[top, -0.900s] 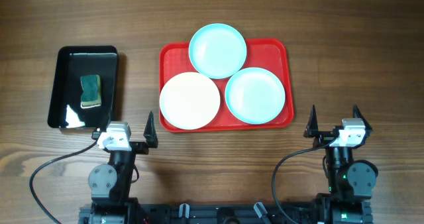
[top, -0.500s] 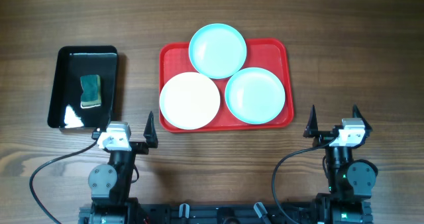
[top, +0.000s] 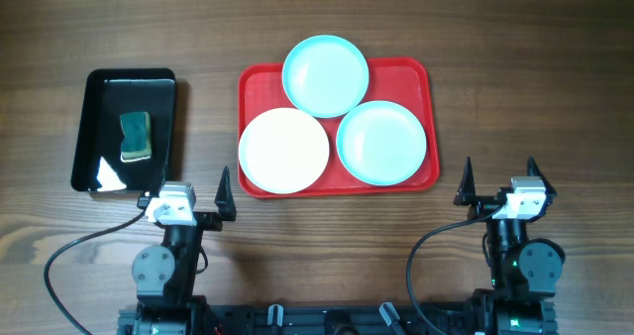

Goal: Clean dirty plates on tray and stack at the side

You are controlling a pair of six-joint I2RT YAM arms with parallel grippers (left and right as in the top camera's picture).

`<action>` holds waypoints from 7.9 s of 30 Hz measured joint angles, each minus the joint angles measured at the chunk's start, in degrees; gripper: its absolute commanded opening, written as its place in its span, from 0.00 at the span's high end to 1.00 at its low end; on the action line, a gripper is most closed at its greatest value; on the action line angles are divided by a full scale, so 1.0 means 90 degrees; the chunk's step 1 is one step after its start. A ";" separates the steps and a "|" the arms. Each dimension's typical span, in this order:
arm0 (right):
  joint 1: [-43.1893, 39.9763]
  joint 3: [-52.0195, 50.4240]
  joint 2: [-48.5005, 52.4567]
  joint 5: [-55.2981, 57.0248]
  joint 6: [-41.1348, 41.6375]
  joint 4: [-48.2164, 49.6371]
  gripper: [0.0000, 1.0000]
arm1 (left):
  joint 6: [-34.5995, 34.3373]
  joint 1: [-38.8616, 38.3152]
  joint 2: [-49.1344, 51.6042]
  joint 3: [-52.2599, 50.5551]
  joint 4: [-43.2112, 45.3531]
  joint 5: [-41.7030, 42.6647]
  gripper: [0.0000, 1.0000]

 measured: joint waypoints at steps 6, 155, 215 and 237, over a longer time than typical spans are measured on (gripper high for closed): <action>0.0000 0.0000 0.0000 -0.0002 0.0000 0.0000 0.00 | 0.0000 0.0000 0.0000 0.0000 0.0000 0.0000 0.00; 0.0000 0.0000 0.0039 0.0000 0.0000 -0.0002 0.00 | -0.1848 0.1171 0.7191 0.7614 -0.5202 0.1382 0.00; 0.0000 0.0000 0.0036 0.0000 0.0000 -0.0002 0.00 | 0.0668 0.2703 1.2012 0.8774 -0.4843 -0.0187 0.12; 0.0000 0.0000 0.0036 -0.0002 0.0000 -0.0002 0.00 | 0.1054 0.2705 1.2934 0.8777 -0.4490 -0.0109 0.45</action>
